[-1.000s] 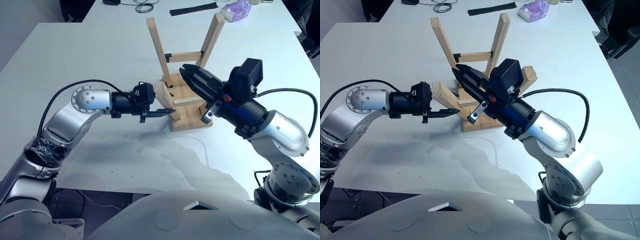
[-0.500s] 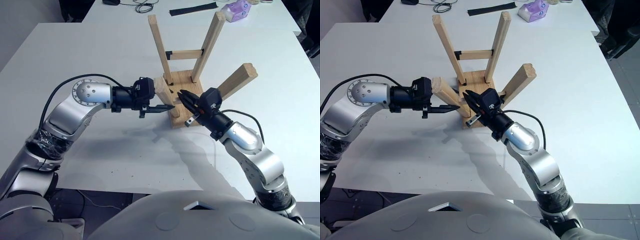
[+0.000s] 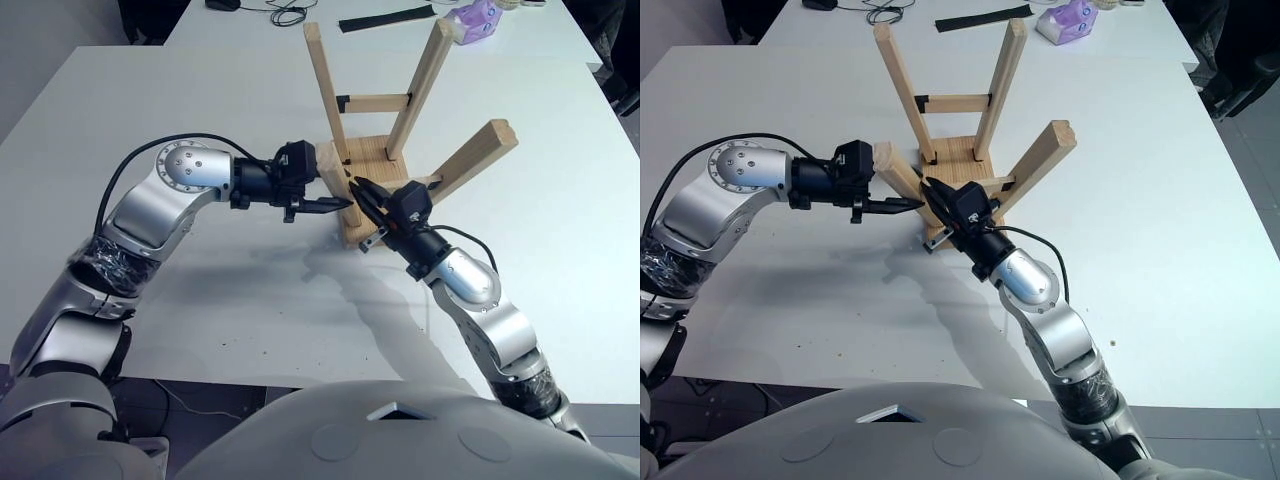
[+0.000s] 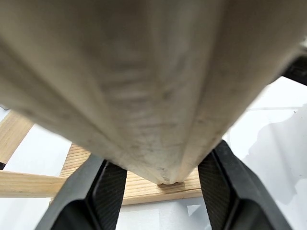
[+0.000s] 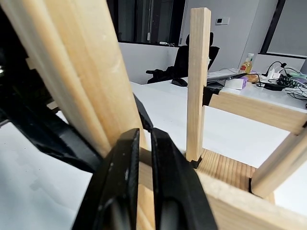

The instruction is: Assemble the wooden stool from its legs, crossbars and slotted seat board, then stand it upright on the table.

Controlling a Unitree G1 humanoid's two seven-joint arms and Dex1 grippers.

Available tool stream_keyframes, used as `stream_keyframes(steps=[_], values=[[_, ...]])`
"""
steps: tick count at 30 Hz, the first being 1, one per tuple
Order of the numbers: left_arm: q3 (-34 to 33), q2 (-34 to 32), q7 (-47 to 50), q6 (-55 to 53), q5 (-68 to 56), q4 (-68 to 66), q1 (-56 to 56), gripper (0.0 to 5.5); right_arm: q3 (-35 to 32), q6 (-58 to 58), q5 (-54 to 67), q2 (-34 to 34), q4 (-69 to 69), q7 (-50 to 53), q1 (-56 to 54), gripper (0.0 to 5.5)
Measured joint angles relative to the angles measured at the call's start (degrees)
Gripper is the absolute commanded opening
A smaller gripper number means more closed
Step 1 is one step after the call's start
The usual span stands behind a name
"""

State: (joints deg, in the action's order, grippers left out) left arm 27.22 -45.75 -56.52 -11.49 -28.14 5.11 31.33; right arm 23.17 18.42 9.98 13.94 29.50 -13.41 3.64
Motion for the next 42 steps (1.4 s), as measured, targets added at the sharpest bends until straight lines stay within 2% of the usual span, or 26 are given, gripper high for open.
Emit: stream_keyframes(steps=[6, 10, 12, 15, 18, 21, 24, 26, 27, 29, 31, 33, 36, 40, 42], values=[[-0.05, -0.11, -0.15, 2.44, 0.17, -0.57, -0.74, 2.06, -2.20, 2.43, 3.53, -0.76, 1.31, -0.90, 0.01, 0.43], [-0.31, -0.40, 0.08, 3.71, 0.25, -0.55, -1.54, 2.06, -7.65, 6.11, 12.36, -1.85, 6.02, -0.99, -0.39, 1.01], [-0.42, -0.43, 0.35, 3.64, 0.35, -0.53, -1.69, 2.62, -11.14, 7.95, 17.74, -2.05, 9.10, -0.99, -1.35, 1.36], [2.46, -3.46, 2.10, -2.47, 12.01, -3.75, -5.60, 3.06, -15.27, 11.18, 23.98, -1.48, 12.81, -1.15, -3.18, 1.78], [3.61, -4.03, 1.79, -5.36, 16.23, -5.15, -10.24, 3.50, -18.10, 13.24, 26.51, 0.25, 14.68, -0.90, -3.69, 2.21], [1.88, -4.10, 0.02, -4.75, 17.93, -4.26, -10.57, 3.50, -20.87, 15.18, 32.21, 1.38, 17.74, -0.90, -4.50, 2.21], [-0.13, -4.06, -1.19, -4.71, 17.99, -3.22, -11.84, 3.50, -26.51, 16.08, 42.30, 5.73, 21.45, -2.96, -3.06, 2.21], [-1.45, -3.88, -1.10, -4.97, 18.03, -3.29, -12.51, 3.50, -31.58, 16.20, 48.26, 10.73, 23.81, -7.80, 1.62, 2.21], [-2.69, -3.51, -0.50, -5.45, 18.08, -3.35, -12.93, 3.50, -36.30, 16.38, 50.74, 14.55, 24.06, -12.85, 6.49, 2.21], [-5.46, -2.58, 2.01, -6.17, 18.05, -3.14, -14.10, 3.50, -44.61, 16.42, 50.35, 20.74, 20.91, -22.41, 15.45, 2.21], [-7.75, -1.14, 4.84, -6.73, 18.25, -3.01, -15.78, 3.50, -49.32, 15.76, 45.57, 25.86, 15.11, -29.64, 21.66, 2.21], [-7.96, 0.23, 7.06, -6.32, 19.81, -3.05, -17.39, 3.50, -49.33, 13.44, 37.78, 29.04, 9.41, -31.97, 23.25, 2.21], [-7.96, 2.72, 9.90, -5.09, 22.25, -3.24, -18.73, 3.50, -42.81, 8.53, 22.73, 30.27, 0.30, -27.36, 19.05, 2.21], [-7.97, 5.86, 13.10, -3.48, 24.88, -4.26, -18.96, 3.50, -34.21, 3.12, 9.64, 25.64, -8.67, -18.46, 9.62, 2.21], [-7.81, 8.18, 14.82, -2.50, 26.57, -5.39, -18.94, 3.50, -27.57, -1.14, 3.26, 21.53, -12.55, -15.28, 6.09, 2.21]])
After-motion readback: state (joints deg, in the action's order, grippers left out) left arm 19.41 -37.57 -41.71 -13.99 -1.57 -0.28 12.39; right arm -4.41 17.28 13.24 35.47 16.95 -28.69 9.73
